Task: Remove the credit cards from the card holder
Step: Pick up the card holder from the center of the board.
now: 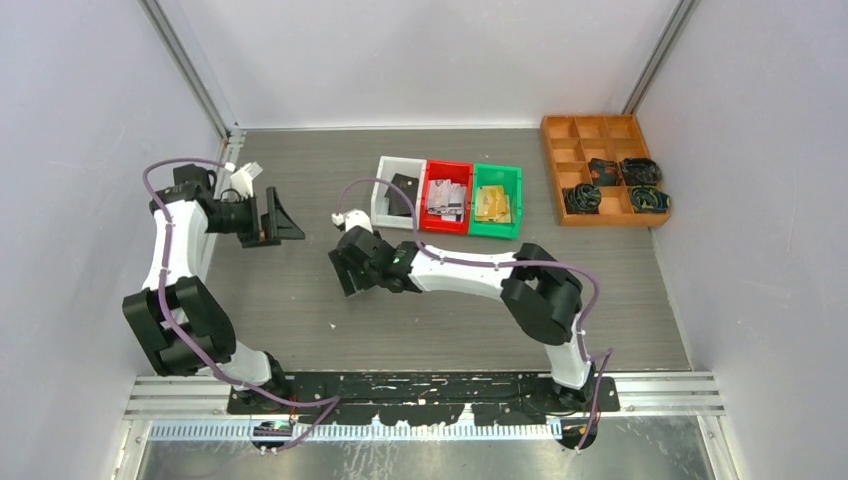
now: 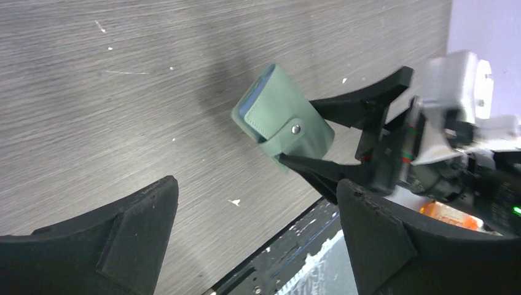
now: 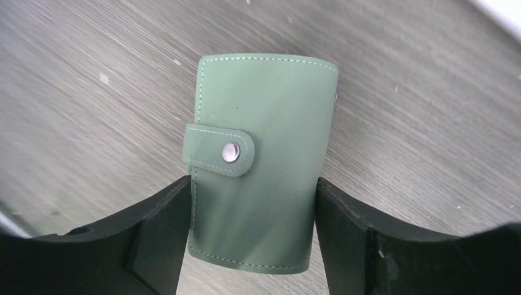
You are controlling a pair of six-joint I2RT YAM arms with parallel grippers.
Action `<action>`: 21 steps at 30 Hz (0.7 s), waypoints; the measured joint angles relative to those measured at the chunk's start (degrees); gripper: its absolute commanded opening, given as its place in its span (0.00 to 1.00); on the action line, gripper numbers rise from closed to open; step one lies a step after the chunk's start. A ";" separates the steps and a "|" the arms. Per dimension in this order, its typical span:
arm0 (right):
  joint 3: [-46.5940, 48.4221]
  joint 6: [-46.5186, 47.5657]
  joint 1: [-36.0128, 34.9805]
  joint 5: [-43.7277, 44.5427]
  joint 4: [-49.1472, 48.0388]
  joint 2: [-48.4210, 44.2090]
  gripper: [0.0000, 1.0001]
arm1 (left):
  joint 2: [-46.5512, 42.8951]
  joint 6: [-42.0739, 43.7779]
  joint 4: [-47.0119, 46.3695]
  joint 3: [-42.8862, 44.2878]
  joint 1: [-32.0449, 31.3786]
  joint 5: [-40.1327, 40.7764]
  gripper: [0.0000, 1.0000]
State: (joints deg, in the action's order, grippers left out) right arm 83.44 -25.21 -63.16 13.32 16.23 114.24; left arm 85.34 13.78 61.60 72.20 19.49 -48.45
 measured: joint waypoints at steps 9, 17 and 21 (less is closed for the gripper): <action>-0.85 -0.55 0.00 -0.42 -9.40 -9.99 0.74 | -2.95 -10.54 -4.20 -2.49 -0.37 -6.45 0.96; -1.20 -1.27 0.00 0.44 -14.29 -12.33 0.74 | -3.50 -19.78 -7.43 -5.22 -0.42 -12.09 0.88; -1.60 -1.60 0.00 0.74 -15.06 -12.33 0.74 | -4.35 -25.73 -11.17 -6.51 -0.42 -14.21 0.84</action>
State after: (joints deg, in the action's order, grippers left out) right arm 81.84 -26.81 -63.16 14.06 1.17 101.91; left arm 80.99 -11.94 50.43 65.69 19.07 -62.65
